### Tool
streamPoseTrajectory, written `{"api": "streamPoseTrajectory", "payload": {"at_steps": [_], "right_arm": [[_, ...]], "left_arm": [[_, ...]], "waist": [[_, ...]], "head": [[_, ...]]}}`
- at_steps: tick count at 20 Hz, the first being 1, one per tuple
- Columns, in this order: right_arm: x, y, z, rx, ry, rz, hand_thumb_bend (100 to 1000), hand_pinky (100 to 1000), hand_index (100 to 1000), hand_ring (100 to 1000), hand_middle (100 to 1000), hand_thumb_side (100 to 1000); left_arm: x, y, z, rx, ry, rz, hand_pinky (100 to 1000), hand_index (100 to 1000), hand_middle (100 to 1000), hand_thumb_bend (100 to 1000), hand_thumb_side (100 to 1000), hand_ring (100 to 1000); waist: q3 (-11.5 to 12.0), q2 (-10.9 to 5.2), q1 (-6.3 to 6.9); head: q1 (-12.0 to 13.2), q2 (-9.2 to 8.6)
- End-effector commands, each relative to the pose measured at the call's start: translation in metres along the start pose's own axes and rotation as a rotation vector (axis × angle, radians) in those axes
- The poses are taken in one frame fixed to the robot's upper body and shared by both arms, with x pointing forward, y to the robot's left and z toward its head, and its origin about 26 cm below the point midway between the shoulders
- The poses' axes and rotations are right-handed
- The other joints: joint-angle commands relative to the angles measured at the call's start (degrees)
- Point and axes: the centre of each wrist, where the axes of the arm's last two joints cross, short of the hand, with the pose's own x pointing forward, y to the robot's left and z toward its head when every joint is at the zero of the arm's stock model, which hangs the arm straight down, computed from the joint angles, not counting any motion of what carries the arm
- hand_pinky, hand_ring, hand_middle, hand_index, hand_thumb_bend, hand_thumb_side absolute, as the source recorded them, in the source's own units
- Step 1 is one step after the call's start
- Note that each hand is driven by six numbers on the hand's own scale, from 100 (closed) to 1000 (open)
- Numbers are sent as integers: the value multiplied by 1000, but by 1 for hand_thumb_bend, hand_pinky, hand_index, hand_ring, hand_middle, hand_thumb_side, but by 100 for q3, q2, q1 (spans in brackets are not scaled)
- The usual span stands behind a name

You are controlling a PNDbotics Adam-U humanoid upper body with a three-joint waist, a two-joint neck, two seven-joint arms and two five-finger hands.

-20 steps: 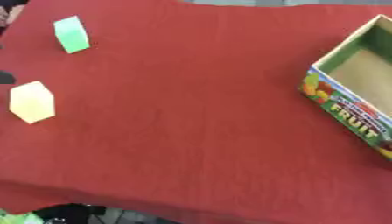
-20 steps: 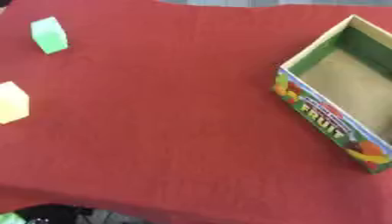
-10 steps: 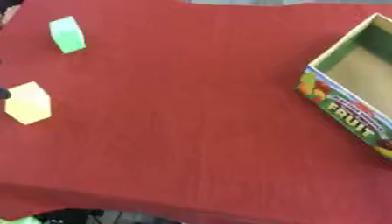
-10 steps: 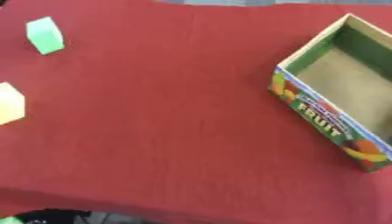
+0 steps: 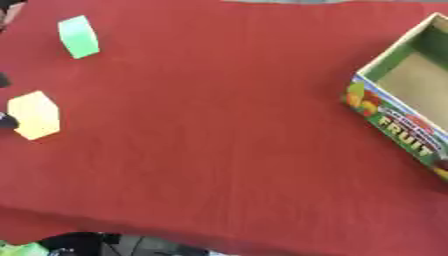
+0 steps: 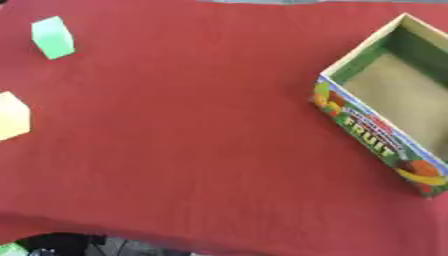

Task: Pick up the objects with one hand, pass them to the other hand, and then place them into the box on the other side of the table.

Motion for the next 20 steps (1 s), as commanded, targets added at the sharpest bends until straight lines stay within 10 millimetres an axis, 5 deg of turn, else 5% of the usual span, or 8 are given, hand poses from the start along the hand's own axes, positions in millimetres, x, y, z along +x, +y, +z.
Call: {"api": "streamPoseTrajectory", "payload": {"at_steps": [1, 20], "right_arm": [[9, -3, -3, 3, -31, 13, 396, 797, 812, 802, 779, 354], [7, -1, -2, 12, -27, 8, 393, 798, 812, 802, 776, 356]], "left_arm": [[-1, 8, 5, 5, 28, -32, 899, 822, 815, 763, 208, 898], [5, -11, -15, 82, 66, -87, 868, 777, 773, 648, 120, 866]], "waist": [[-2, -73, 6], [-17, -47, -4]], "head": [[35, -4], [155, -13]]}}
